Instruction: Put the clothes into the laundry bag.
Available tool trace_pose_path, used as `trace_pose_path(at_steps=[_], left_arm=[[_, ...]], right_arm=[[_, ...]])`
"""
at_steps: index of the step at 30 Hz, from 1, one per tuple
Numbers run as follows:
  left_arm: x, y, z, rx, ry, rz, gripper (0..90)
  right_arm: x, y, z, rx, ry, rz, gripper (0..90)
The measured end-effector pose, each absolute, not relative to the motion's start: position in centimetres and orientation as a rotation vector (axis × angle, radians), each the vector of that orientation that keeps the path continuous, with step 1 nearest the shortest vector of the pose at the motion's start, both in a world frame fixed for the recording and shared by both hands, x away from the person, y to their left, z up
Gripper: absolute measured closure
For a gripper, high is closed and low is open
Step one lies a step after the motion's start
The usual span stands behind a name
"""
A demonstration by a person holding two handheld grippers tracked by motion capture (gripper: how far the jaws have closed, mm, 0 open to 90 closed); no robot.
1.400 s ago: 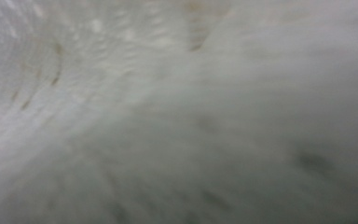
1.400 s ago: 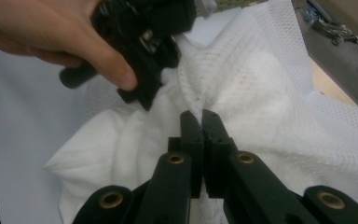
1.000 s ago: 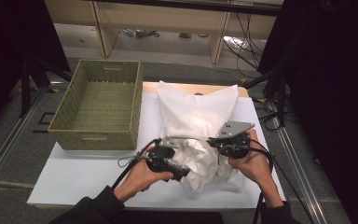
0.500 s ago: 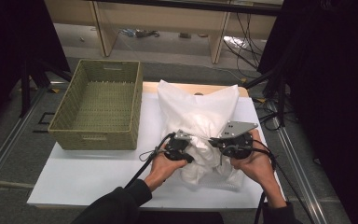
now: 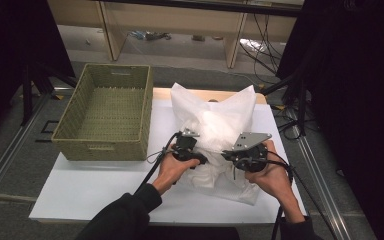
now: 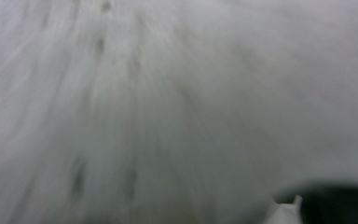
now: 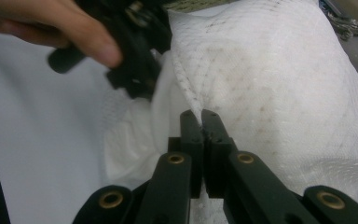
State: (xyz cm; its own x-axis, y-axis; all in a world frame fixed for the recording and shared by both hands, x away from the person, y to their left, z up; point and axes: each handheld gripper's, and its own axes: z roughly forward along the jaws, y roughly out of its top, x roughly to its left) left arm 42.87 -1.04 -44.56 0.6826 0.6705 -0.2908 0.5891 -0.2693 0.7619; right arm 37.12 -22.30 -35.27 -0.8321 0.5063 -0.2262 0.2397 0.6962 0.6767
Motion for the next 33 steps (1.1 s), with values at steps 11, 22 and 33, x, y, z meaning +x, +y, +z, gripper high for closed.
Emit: trace_pose_path(at_steps=[11, 22, 33], left_arm=[[40.7, -1.1, -48.3, 2.133, 0.912, 0.122, 28.9], [43.7, -4.0, -46.3, 1.907, 0.973, 0.196, 80.9], [43.0, -3.2, -46.6, 1.953, 0.906, 0.256, 79.4]], right_arm=[[37.5, -22.2, -36.0, 0.582, 2.523, 0.908, 90.0], [37.3, -22.5, -35.8, 0.58, 2.514, 0.888, 90.0], [37.7, -23.4, -36.4, 0.642, 2.52, 0.933, 90.0]])
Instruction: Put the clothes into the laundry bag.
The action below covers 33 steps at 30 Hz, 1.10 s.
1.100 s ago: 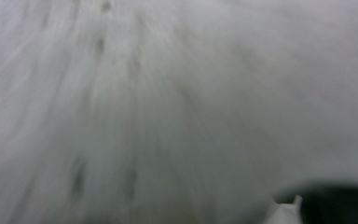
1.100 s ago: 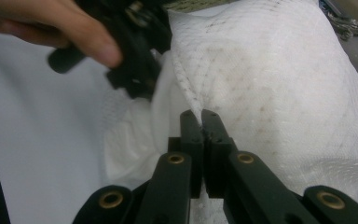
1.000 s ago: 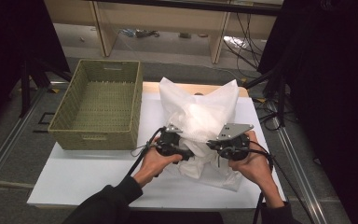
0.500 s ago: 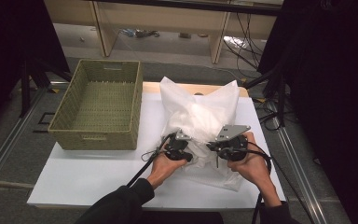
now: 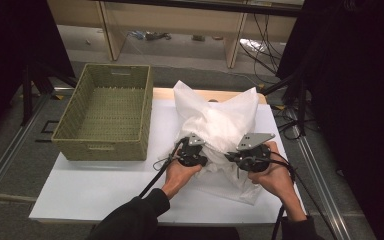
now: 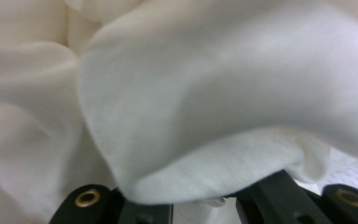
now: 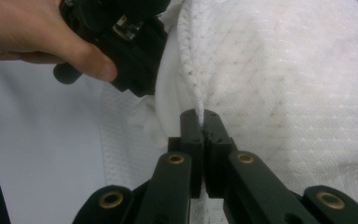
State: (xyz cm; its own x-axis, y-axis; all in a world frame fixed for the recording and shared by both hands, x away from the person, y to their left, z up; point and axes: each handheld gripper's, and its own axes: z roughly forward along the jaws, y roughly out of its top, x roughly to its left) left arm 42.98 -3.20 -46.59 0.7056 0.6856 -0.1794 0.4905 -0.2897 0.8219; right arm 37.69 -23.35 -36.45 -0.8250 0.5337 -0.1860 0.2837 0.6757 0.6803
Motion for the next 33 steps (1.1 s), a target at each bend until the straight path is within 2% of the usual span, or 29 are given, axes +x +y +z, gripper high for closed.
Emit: trace_pose_path(at_steps=[6, 10, 12, 14, 18, 21, 22, 24, 27, 29, 33], left_arm=[[43.2, -3.6, -45.5, 1.906, 0.896, 0.296, 81.2], [44.6, -4.1, -44.8, 1.853, 0.942, 0.301, 81.8], [45.5, -4.1, -44.7, 1.85, 0.947, 0.346, 82.0], [46.7, -4.3, -45.6, 1.804, 0.988, 0.397, 82.0], [47.5, -4.2, -46.7, 1.799, 1.032, 0.367, 80.0], [46.8, -3.6, -46.3, 1.856, 1.02, 0.304, 71.2], [46.4, -3.2, -46.0, 1.87, 1.015, 0.3, 62.7], [45.7, -2.8, -45.8, 1.876, 1.02, 0.276, 53.0], [43.8, -1.9, -45.1, 1.99, 0.998, 0.195, 33.8], [41.9, -2.0, -45.1, 2.017, 0.952, 0.224, 26.9], [39.4, -3.7, -46.3, 2.076, 0.891, 0.189, 16.3]], right_arm=[[37.3, -22.8, -36.0, 0.629, 2.524, 0.907, 90.0], [37.0, -22.7, -35.8, 0.579, 2.546, 0.918, 90.0], [36.8, -22.5, -35.5, 0.574, 2.552, 0.932, 90.0], [36.7, -22.5, -35.3, 0.565, 2.557, 0.955, 90.0], [37.0, -22.5, -36.0, 0.578, 2.567, 0.925, 90.0], [37.3, -22.7, -36.9, 0.618, 2.583, 0.912, 90.0], [37.7, -22.8, -37.2, 0.615, 2.575, 0.904, 90.0], [37.9, -23.0, -37.5, 0.62, 2.577, 0.896, 90.0], [38.1, -23.2, -37.6, 0.634, 2.563, 0.884, 90.0], [38.1, -23.3, -37.5, 0.636, 2.556, 0.882, 90.0], [38.3, -23.5, -37.5, 0.633, 2.555, 0.882, 90.0]])
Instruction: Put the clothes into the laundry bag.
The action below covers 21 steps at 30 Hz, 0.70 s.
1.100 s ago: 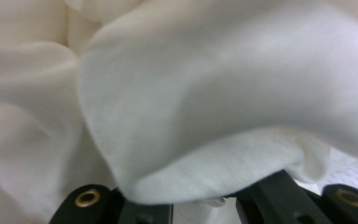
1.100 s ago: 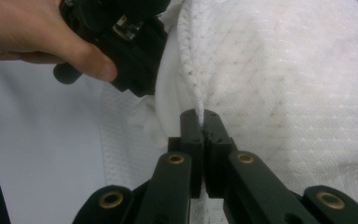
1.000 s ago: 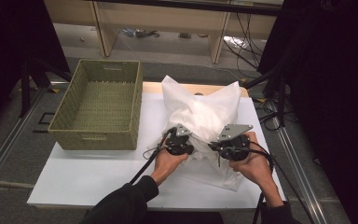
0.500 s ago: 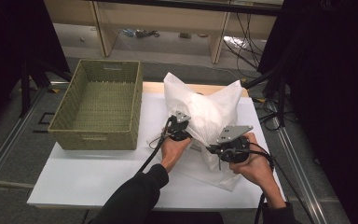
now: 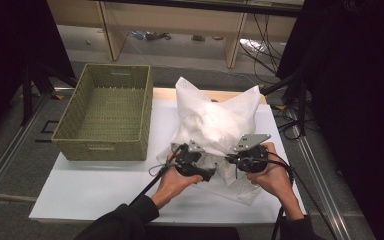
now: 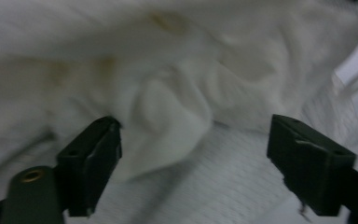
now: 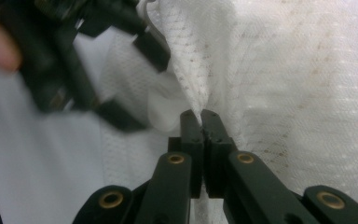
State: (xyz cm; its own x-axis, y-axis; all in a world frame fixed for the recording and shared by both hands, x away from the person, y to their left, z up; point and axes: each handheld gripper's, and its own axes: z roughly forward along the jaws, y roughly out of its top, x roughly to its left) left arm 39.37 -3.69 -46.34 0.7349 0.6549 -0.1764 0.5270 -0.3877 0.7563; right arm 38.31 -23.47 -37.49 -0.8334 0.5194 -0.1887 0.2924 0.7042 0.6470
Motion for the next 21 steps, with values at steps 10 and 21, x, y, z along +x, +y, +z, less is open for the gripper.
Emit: trace_pose_path(at_steps=[10, 21], left_arm=[[40.5, -8.0, -48.9, 2.065, 0.929, 0.236, 16.5], [43.0, -6.1, -47.1, 1.904, 0.965, 0.465, 83.4]], right_arm=[[38.8, -23.9, -38.9, 0.666, 2.57, 0.845, 90.0], [38.8, -24.0, -39.1, 0.669, 2.567, 0.839, 90.0]])
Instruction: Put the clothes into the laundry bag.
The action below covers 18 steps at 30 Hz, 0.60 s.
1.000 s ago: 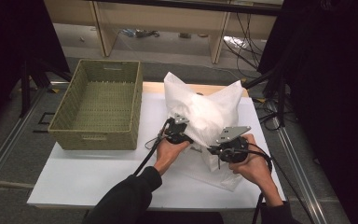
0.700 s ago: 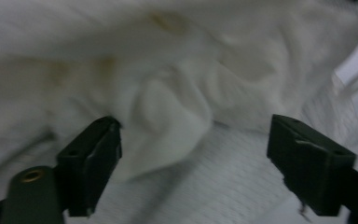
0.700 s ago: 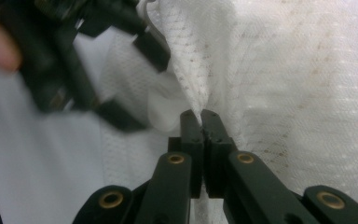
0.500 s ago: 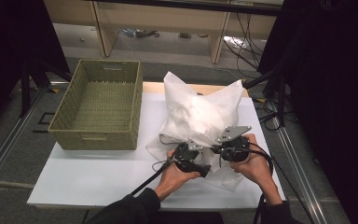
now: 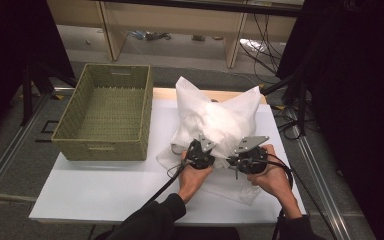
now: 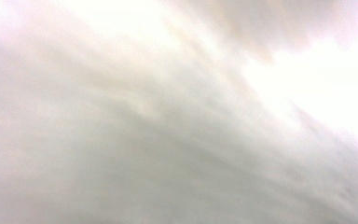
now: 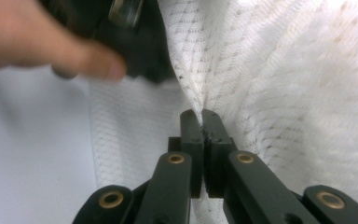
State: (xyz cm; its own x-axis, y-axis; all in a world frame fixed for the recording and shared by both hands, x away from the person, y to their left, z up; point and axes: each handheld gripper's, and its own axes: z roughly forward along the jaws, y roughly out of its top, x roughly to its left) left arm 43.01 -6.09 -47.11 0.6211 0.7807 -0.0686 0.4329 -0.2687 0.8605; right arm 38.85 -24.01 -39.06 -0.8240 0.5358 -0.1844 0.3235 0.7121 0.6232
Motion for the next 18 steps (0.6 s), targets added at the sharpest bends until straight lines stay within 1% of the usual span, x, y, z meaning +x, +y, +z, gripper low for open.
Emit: trace_pose_path(at_steps=[3, 4, 7, 8, 9, 11, 12, 13, 14, 17, 18], left_arm=[[44.5, -5.8, -46.5, 1.879, 0.993, 0.49, 84.1], [44.9, -5.9, -46.4, 1.843, 1.01, 0.491, 84.3], [46.3, -6.5, -45.5, 1.789, 1.015, 0.56, 84.6], [46.6, -6.6, -45.5, 1.764, 1.023, 0.555, 84.5], [47.0, -6.7, -45.7, 1.762, 1.033, 0.555, 84.3], [47.8, -6.8, -46.9, 1.83, 1.012, 0.574, 81.4], [48.0, -6.5, -47.6, 1.874, 1.007, 0.567, 78.2], [48.0, -6.6, -48.2, 1.86, 1.018, 0.533, 74.6], [47.7, -6.2, -48.7, 1.907, 0.99, 0.484, 69.4], [46.1, -5.2, -48.7, 1.974, 0.941, 0.419, 50.4], [45.5, -4.7, -48.4, 1.984, 0.948, 0.388, 43.2]], right_arm=[[38.8, -23.8, -39.0, 0.649, 2.583, 0.86, 90.0], [38.6, -23.6, -38.9, 0.65, 2.603, 0.873, 90.0], [38.4, -23.1, -38.7, 0.641, 2.601, 0.883, 90.0], [38.4, -23.0, -38.5, 0.641, 2.596, 0.885, 90.0], [38.4, -23.1, -38.5, 0.645, 2.595, 0.893, 90.0], [38.5, -23.5, -38.6, 0.662, 2.586, 0.89, 90.0], [38.6, -23.7, -38.8, 0.675, 2.584, 0.868, 90.0], [38.8, -23.8, -39.2, 0.675, 2.583, 0.847, 90.0], [38.9, -23.9, -39.5, 0.682, 2.587, 0.836, 90.0], [39.1, -24.0, -40.5, 0.743, 2.594, 0.807, 90.0], [39.1, -24.0, -40.5, 0.759, 2.596, 0.809, 90.0]])
